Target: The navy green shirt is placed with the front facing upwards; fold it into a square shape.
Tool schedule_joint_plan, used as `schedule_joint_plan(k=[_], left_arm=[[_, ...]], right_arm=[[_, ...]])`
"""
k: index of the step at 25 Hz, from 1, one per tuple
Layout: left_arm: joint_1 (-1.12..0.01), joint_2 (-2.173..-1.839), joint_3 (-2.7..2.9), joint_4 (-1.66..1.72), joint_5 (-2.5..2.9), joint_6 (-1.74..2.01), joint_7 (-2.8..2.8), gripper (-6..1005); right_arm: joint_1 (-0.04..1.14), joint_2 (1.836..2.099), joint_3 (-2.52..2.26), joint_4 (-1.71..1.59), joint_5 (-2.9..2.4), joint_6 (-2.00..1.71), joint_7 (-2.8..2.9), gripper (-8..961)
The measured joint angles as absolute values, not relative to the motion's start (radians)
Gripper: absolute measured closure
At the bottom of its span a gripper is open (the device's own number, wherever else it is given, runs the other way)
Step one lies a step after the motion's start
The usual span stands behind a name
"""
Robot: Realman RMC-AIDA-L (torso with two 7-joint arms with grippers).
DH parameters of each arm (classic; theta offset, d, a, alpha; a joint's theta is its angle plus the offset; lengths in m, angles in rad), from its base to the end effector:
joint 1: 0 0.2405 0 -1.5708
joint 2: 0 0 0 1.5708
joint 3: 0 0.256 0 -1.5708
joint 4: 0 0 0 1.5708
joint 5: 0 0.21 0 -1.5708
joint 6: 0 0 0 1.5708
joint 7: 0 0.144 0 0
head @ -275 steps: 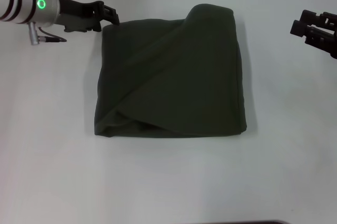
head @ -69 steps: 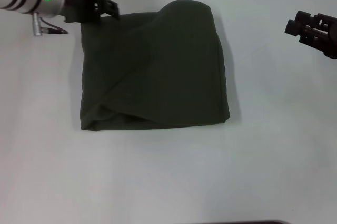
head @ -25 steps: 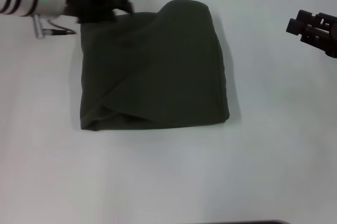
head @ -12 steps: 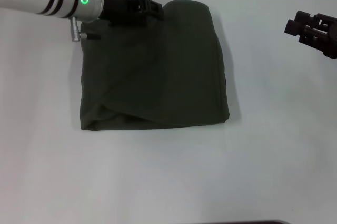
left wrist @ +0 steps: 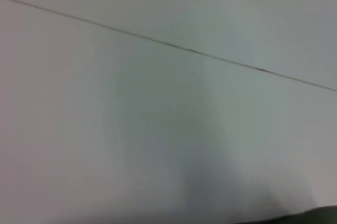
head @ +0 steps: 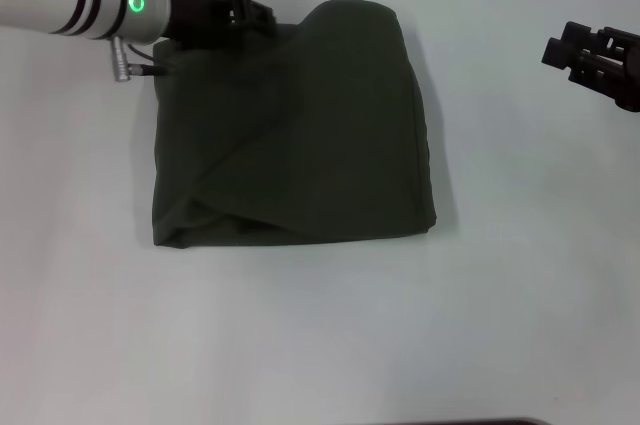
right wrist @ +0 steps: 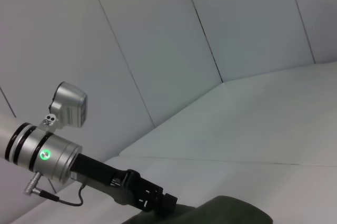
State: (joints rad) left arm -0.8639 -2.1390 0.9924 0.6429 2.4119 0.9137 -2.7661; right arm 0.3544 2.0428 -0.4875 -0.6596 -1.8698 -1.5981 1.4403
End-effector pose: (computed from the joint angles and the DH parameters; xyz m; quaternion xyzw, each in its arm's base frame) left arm -0.1954 0.4354 -0.0557 -0.7582 -0.6021 -0.0949 0.2314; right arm 0.3218 0.2950 0.0539 -0.8536 0.3239 0.3287 0.2418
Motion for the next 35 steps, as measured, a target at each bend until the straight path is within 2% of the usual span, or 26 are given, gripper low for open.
schedule_joint_plan(k=[10, 16, 35], left_arm=[[-0.846, -2.138, 0.947, 0.696, 2.456, 0.914, -2.808, 514], [-0.809, -2.157, 0.956, 0.787, 2.34, 1.061, -2.747, 513], [-0.923, -2.164, 1.062, 0.59, 2.328, 0.935, -2.737, 513]], right_arm=[[0.354, 2.043, -0.485, -0.66, -1.87, -1.601, 1.443, 457], [0.355, 2.042, -0.482, -0.66, -1.87, -1.604, 1.445, 457], [0.359, 2.04, -0.489, -0.66, -1.87, -1.594, 1.445, 457]])
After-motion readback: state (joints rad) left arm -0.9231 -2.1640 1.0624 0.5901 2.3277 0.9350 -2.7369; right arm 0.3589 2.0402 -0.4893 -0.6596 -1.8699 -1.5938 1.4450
